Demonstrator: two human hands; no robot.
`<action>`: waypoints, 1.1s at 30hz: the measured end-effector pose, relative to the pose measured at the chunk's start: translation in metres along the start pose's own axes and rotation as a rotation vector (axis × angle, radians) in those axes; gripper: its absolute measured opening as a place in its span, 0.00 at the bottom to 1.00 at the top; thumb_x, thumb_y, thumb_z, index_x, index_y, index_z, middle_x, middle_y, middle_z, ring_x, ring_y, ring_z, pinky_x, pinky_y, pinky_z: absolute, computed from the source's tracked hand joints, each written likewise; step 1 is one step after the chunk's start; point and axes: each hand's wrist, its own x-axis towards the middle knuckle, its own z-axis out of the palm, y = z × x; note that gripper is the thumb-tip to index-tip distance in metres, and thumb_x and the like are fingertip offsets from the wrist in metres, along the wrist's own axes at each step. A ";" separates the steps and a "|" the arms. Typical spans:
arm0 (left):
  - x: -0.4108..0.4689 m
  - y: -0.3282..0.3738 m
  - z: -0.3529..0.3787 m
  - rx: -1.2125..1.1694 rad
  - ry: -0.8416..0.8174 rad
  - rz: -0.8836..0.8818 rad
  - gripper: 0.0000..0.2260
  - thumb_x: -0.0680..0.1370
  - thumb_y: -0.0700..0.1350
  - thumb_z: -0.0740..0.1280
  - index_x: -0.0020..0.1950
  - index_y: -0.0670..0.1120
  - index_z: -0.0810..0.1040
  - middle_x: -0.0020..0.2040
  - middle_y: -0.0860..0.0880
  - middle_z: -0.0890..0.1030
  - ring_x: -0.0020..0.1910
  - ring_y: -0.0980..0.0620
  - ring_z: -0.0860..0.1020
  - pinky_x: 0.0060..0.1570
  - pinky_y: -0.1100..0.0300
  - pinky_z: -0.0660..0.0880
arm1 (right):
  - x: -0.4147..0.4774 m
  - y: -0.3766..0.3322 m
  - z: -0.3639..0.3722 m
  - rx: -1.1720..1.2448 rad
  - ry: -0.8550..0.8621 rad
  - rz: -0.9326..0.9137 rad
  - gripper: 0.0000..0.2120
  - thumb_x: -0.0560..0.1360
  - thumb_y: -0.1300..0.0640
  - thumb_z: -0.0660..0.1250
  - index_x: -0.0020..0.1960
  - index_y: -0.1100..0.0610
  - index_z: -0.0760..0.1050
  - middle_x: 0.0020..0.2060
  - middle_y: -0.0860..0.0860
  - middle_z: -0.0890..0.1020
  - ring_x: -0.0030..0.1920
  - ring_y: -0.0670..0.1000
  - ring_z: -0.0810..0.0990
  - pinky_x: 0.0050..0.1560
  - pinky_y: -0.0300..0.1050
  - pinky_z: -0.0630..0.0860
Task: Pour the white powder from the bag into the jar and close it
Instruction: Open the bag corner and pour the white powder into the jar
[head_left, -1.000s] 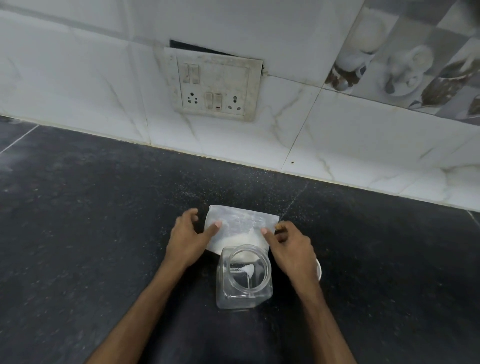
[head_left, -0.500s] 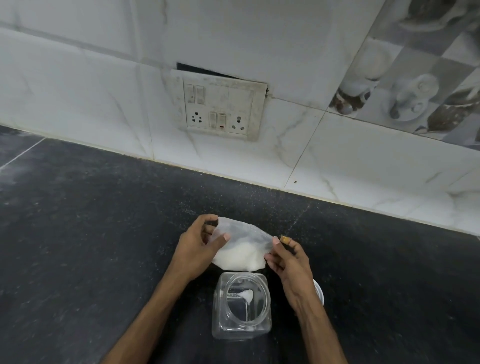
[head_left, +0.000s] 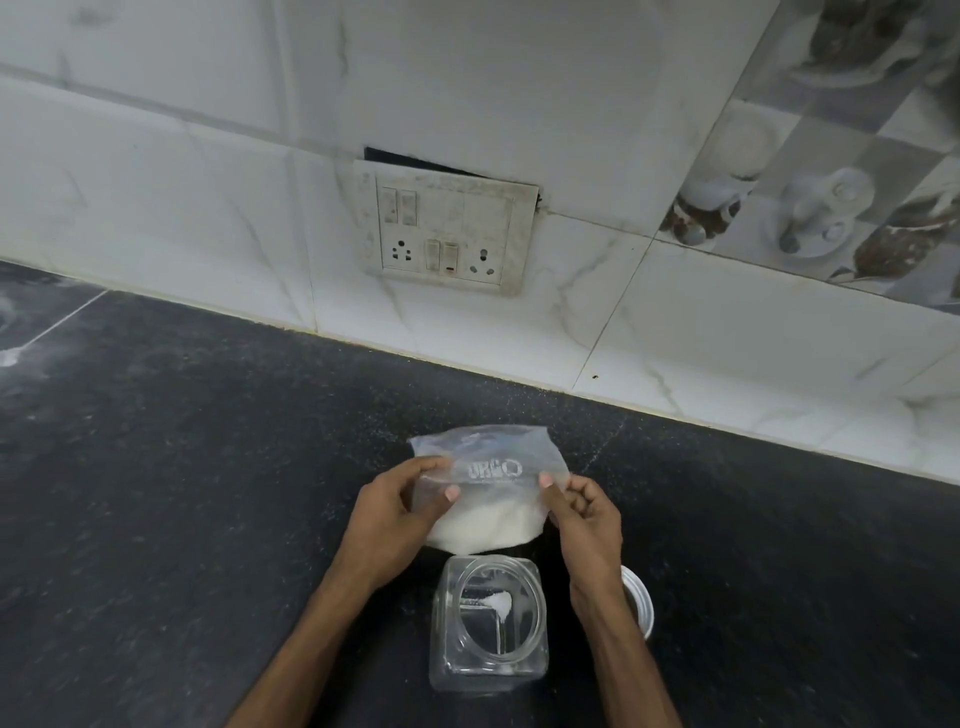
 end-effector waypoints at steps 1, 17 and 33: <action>0.000 0.001 -0.002 -0.038 0.032 0.018 0.09 0.75 0.48 0.73 0.56 0.53 0.83 0.49 0.61 0.84 0.45 0.69 0.80 0.45 0.72 0.73 | -0.003 -0.002 -0.002 0.038 -0.027 0.001 0.08 0.72 0.57 0.75 0.45 0.62 0.80 0.37 0.56 0.82 0.42 0.54 0.78 0.52 0.52 0.76; 0.001 0.059 0.001 -0.369 0.146 0.218 0.06 0.72 0.42 0.75 0.45 0.52 0.86 0.42 0.55 0.87 0.44 0.56 0.85 0.47 0.64 0.79 | -0.040 -0.093 -0.035 -0.196 0.038 -0.416 0.24 0.68 0.65 0.77 0.59 0.50 0.76 0.58 0.46 0.82 0.60 0.46 0.80 0.61 0.42 0.75; -0.007 0.101 -0.016 -0.176 0.229 0.554 0.06 0.74 0.39 0.74 0.49 0.47 0.86 0.44 0.54 0.86 0.44 0.56 0.84 0.45 0.65 0.79 | -0.058 -0.157 0.022 -0.543 -0.393 -0.811 0.07 0.69 0.60 0.78 0.44 0.50 0.84 0.41 0.43 0.86 0.46 0.44 0.84 0.51 0.34 0.77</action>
